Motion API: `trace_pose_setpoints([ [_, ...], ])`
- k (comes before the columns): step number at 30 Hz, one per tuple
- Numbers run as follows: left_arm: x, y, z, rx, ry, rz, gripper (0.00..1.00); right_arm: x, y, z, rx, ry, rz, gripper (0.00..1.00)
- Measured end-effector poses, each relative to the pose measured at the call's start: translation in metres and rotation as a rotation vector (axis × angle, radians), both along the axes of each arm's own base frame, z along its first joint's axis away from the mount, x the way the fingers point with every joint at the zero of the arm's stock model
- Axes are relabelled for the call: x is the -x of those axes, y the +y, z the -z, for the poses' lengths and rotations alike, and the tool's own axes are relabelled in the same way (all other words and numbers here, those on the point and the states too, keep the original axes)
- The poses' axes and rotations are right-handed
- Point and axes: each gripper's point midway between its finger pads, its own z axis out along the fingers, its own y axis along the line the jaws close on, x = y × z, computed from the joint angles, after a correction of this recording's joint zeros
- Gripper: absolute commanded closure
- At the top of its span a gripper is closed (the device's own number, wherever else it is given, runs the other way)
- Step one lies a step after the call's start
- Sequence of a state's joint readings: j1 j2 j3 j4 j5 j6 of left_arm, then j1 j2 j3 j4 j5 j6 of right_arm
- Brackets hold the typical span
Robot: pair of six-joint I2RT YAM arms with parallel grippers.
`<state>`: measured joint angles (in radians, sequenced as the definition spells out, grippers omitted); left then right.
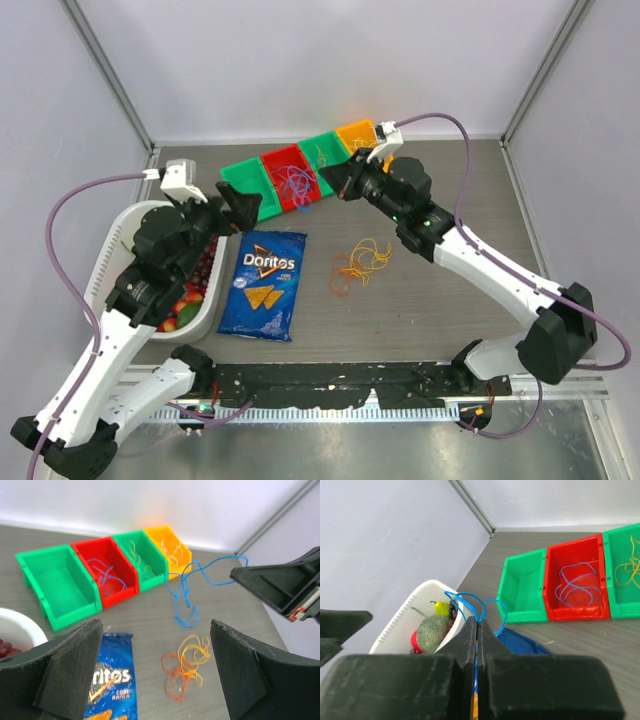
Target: Untangle the cables
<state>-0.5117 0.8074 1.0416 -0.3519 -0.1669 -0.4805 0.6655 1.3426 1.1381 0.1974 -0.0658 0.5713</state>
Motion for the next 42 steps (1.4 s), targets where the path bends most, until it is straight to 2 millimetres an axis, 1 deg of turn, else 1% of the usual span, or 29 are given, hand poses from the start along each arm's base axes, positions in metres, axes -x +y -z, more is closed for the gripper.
trace_pose_setpoints([
  [2,-0.005,0.004,-0.011,0.014,-0.034,-0.031,0.07,-0.014,0.005,-0.002,0.008,-0.002,0.024,0.99],
  [3,-0.011,0.004,-0.019,0.021,-0.047,-0.044,0.07,-0.024,0.008,-0.002,0.016,-0.006,0.048,0.99],
  [5,-0.024,-0.001,-0.029,0.031,-0.062,-0.049,0.08,-0.039,0.01,0.003,0.029,-0.007,0.09,0.99],
  [7,-0.038,-0.01,-0.043,0.046,-0.088,-0.048,0.09,-0.055,0.011,0.014,0.055,-0.01,0.135,0.99],
  [8,-0.048,-0.015,-0.046,0.049,-0.095,-0.044,0.09,-0.061,0.011,0.019,0.068,-0.011,0.151,0.99],
  [9,-0.057,-0.02,-0.046,0.048,-0.095,-0.041,0.1,-0.07,0.013,0.028,0.09,-0.011,0.171,0.99],
  [12,-0.076,-0.031,-0.034,0.021,-0.068,-0.025,0.11,-0.098,0.021,0.046,0.143,-0.022,0.218,0.99],
  [15,-0.086,-0.036,-0.025,-0.013,-0.068,-0.009,0.12,-0.12,0.028,0.062,0.189,-0.038,0.253,0.99],
  [20,-0.089,-0.03,-0.012,-0.061,-0.082,-0.004,0.12,-0.15,0.035,0.085,0.274,-0.074,0.306,0.99],
  [23,-0.086,-0.026,0.001,-0.094,-0.074,-0.005,0.13,-0.167,0.04,0.097,0.322,-0.098,0.326,0.99],
  [25,-0.082,-0.023,0.001,-0.104,-0.087,-0.007,0.13,-0.179,0.045,0.107,0.352,-0.111,0.335,0.99],
  [27,-0.079,-0.02,-0.005,-0.106,-0.111,-0.013,0.13,-0.19,0.051,0.118,0.379,-0.118,0.34,0.99],
  [30,-0.074,-0.015,-0.018,-0.104,-0.156,-0.022,0.14,-0.205,0.061,0.136,0.411,-0.116,0.339,0.91],
  [32,-0.073,-0.012,-0.024,-0.103,-0.177,-0.033,0.14,-0.215,0.068,0.15,0.433,-0.105,0.334,0.8],
  [33,-0.073,-0.012,-0.025,-0.104,-0.183,-0.037,0.14,-0.218,0.07,0.158,0.448,-0.093,0.331,0.77],
  [36,-0.074,-0.01,-0.026,-0.11,-0.189,-0.045,0.14,-0.221,0.073,0.178,0.492,-0.049,0.321,0.56],
  [38,-0.075,-0.009,-0.025,-0.118,-0.19,-0.048,0.14,-0.218,0.071,0.189,0.521,-0.017,0.309,0.54],
  [41,-0.075,-0.009,-0.023,-0.123,-0.188,-0.048,0.14,-0.213,0.071,0.197,0.54,0.015,0.289,0.51],
  [42,-0.075,-0.009,-0.023,-0.123,-0.188,-0.048,0.14,-0.211,0.07,0.2,0.546,0.03,0.282,0.48],
])
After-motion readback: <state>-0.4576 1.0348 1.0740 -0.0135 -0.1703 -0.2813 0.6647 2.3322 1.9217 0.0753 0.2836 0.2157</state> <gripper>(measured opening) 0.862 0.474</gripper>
